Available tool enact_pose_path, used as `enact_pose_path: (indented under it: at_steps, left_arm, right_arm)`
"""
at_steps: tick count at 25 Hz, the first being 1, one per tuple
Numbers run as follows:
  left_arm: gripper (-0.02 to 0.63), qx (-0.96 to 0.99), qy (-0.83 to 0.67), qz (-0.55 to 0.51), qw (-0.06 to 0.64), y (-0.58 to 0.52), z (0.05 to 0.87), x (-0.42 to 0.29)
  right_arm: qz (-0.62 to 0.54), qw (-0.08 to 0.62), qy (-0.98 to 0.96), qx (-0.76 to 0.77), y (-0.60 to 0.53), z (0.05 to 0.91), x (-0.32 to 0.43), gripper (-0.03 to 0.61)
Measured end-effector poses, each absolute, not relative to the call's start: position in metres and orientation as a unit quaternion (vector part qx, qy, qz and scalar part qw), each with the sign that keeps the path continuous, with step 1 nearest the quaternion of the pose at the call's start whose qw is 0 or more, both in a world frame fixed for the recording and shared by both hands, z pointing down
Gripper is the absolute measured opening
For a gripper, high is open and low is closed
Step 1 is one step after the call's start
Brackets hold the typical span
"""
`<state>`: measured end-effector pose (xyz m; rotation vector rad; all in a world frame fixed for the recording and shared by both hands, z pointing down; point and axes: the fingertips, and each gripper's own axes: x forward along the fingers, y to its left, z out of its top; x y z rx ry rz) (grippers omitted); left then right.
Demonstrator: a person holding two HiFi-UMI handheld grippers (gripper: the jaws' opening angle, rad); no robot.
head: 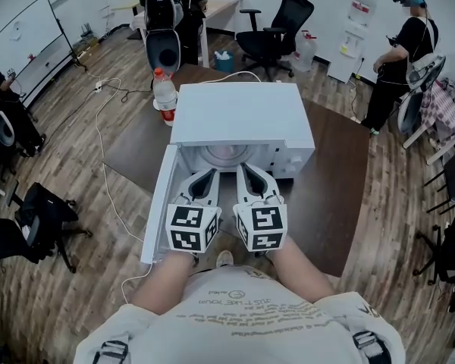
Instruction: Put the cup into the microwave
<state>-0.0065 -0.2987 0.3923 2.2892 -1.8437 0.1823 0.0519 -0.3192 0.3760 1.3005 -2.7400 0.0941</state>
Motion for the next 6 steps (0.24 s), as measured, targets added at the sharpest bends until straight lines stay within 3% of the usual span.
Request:
enact_pose_path:
  at_steps: [6]
  left_arm:
    - [0.014,0.771,-0.624,0.070,0.110,-0.301,0.405,-0.009]
  right_arm:
    - [0.034,0.054,-0.903,0.424,-0.320,0.383,0.050,0.011]
